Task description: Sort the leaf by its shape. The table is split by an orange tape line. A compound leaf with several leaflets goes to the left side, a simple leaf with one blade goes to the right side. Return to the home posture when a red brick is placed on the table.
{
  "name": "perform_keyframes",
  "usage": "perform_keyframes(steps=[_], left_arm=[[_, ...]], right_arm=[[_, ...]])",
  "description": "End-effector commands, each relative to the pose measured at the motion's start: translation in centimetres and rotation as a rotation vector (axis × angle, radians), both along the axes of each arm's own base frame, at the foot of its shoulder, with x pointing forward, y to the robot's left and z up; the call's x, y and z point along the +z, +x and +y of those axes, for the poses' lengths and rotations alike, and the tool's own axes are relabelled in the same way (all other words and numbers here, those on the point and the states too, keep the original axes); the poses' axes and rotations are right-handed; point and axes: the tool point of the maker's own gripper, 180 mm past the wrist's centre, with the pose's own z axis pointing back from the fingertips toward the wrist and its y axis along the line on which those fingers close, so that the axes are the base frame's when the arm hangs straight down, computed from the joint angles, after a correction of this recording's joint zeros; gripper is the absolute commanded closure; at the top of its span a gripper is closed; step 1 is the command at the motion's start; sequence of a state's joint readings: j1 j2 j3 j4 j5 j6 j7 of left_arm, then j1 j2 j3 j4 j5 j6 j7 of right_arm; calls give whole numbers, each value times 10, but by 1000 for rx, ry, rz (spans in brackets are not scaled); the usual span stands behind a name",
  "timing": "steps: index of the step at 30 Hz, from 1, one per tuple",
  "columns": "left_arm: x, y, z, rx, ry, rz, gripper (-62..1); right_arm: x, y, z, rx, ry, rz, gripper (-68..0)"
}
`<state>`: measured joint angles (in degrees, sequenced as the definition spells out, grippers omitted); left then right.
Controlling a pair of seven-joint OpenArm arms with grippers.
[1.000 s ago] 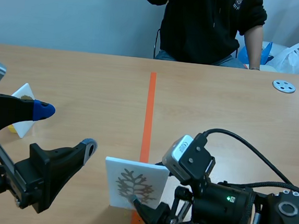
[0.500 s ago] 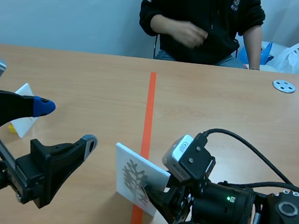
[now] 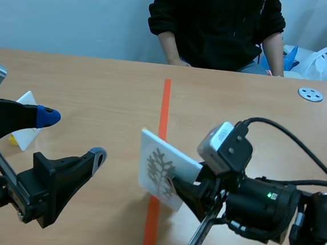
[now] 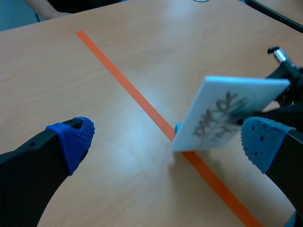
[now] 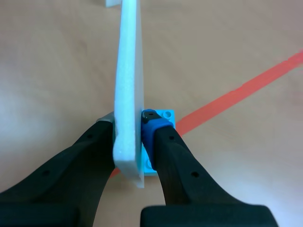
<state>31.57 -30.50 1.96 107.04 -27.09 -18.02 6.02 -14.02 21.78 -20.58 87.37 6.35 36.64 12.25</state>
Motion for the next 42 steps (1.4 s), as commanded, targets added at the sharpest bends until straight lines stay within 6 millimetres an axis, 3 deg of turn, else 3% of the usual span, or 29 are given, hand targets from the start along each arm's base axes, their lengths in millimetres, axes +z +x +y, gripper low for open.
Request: perform_keyframes(steps=[1,5,11,23,32,42], left_arm=[[11,2,-3,-3,-20,-31,-623],[11,2,-3,-3,-20,-30,-623],[11,2,-3,-3,-19,-30,-623],[11,2,-3,-3,-19,-30,-623],[11,2,-3,-3,-18,-28,-623],[11,2,-3,-3,-18,-28,-623]], right_arm=[[16,9,-8,-13,42,-30,-15],[30,22,-31,-67,94,-28,-15],[51,48,-84,-237,130,-69,-15],[71,75,-184,-554,86,-79,-15],[65,92,-240,-769,59,-64,-15],[31,114,-291,-938,96,10,-15]])
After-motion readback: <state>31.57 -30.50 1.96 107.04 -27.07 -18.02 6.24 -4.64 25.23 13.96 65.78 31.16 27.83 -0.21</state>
